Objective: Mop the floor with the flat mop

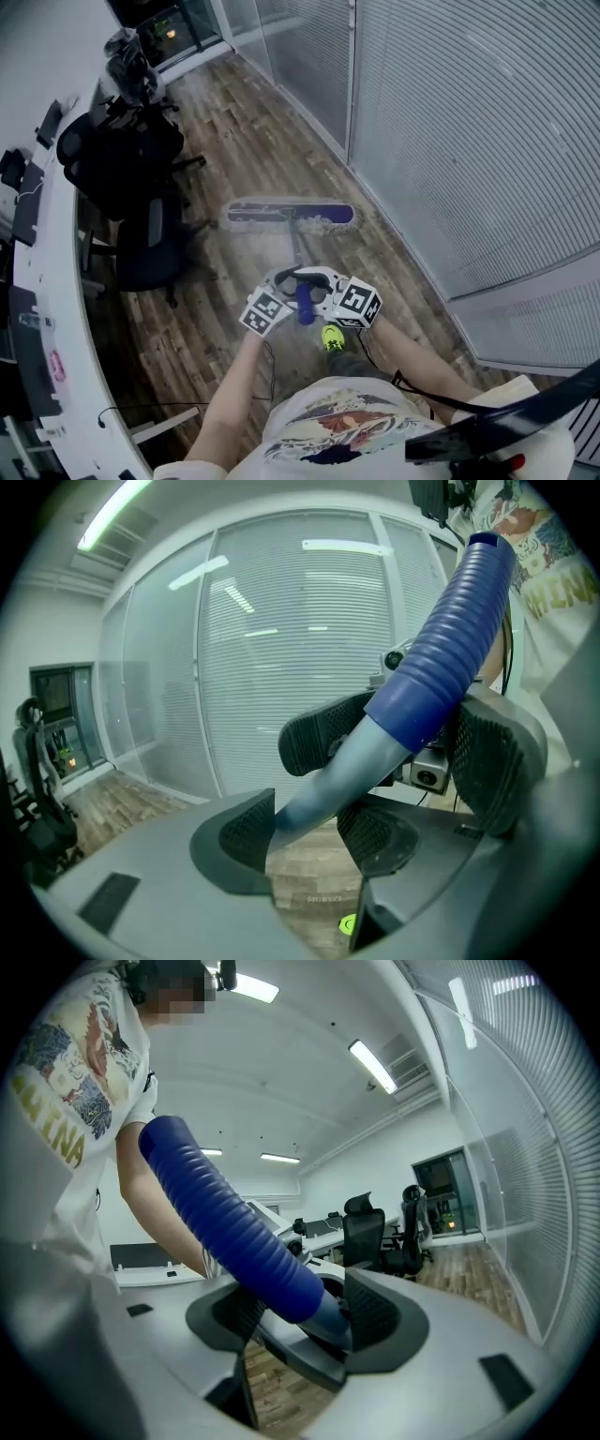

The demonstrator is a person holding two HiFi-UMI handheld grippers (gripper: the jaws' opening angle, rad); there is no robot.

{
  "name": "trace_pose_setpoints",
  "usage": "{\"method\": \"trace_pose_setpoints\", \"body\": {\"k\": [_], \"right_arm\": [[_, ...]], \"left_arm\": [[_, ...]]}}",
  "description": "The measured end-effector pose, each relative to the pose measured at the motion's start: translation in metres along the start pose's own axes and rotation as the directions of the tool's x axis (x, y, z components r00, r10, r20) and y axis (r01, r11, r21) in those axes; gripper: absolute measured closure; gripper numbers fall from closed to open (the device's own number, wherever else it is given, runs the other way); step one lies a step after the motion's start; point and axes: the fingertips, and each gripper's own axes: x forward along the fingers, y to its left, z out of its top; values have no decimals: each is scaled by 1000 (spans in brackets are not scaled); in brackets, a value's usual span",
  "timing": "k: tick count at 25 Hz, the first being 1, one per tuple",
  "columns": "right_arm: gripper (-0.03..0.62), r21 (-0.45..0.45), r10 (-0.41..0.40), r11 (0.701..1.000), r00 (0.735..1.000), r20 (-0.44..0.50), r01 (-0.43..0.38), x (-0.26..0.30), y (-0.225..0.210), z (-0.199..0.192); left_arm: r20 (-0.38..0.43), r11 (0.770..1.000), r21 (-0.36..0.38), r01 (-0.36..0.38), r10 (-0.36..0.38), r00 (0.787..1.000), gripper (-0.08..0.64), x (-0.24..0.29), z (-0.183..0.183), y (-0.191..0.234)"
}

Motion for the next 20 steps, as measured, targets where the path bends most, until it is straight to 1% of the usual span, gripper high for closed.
{"method": "trace_pose_setpoints", "body": {"k": [3,7,11,15,17,20], "right_arm": [[353,13,-23,1000,1000,-14,23,-2,27,-8],[353,20,-47,999,999,-7,47,-15,89,-14],[353,27,-83,996,996,-7,83,-26,180,-25],[353,24,-106,994,994,-18,107,-25,277,-42],[353,27,-115,993,993,-21,115,-29,316,-50],[353,38,-125,991,992,-25,126,-39,365,-55]], "left_arm": [[-5,1000,7,9,-9,1000,379,-14,-9,-24],[-4,999,20,32,-32,999,379,-44,-17,-82],[6,997,30,74,-74,997,379,-91,-34,-162],[31,995,30,92,-93,995,379,-147,-61,-239],[37,995,27,101,-102,994,378,-166,-72,-273],[32,992,25,124,-125,992,378,-192,-77,-319]]}}
